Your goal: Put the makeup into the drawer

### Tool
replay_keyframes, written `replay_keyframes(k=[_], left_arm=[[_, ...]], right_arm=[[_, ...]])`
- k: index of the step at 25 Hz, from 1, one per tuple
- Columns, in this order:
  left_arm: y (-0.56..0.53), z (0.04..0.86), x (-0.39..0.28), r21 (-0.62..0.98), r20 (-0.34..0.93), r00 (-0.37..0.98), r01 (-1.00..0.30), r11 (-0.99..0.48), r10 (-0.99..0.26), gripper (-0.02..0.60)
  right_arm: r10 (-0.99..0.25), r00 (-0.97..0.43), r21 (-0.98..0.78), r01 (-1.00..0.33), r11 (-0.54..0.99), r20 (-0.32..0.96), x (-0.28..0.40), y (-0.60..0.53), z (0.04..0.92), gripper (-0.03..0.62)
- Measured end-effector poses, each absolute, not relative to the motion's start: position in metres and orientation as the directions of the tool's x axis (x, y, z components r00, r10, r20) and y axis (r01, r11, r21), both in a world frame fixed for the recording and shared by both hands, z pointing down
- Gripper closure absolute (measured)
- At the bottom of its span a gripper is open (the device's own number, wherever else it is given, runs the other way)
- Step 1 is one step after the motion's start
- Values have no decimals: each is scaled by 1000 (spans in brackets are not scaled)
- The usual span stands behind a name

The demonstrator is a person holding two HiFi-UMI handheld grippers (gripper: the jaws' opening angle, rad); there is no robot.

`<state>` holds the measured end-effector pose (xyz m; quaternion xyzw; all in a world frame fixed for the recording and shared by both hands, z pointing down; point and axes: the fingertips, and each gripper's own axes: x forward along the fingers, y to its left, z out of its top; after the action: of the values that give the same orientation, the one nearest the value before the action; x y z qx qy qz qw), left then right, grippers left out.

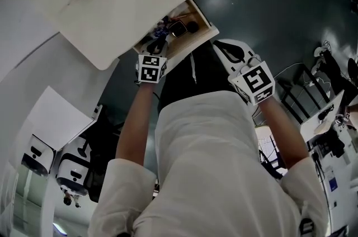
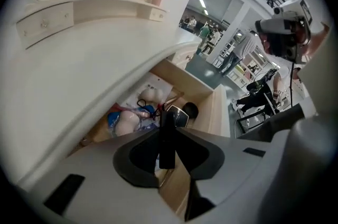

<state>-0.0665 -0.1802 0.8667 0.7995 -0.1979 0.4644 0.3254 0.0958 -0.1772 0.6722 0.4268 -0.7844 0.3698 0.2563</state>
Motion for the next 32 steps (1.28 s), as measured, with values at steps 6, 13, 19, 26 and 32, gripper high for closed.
replay_keyframes(k=[6, 13, 19, 26, 32], left_arm=[[-184, 897, -67, 287, 917, 399, -624, -727, 19, 482], [-179, 922, -67, 265, 945, 320, -616, -741, 73, 480], [-179, 925, -65, 288, 941, 325, -617, -733, 96, 447], [-178, 899, -69, 308, 925, 374, -617, -724, 74, 431], [-180, 866, -76, 314, 902, 431, -632, -708, 15, 465]], right_arm=[[-458, -517, -387, -853, 351, 723, 99, -181, 683, 565], [-451, -513, -388, -855, 344, 731, 104, -187, 693, 565], [-455, -510, -384, -857, 345, 730, 101, -191, 693, 565], [-476, -514, -366, -853, 372, 714, 84, -195, 682, 565], [-495, -509, -323, -851, 414, 705, 70, -196, 662, 565]])
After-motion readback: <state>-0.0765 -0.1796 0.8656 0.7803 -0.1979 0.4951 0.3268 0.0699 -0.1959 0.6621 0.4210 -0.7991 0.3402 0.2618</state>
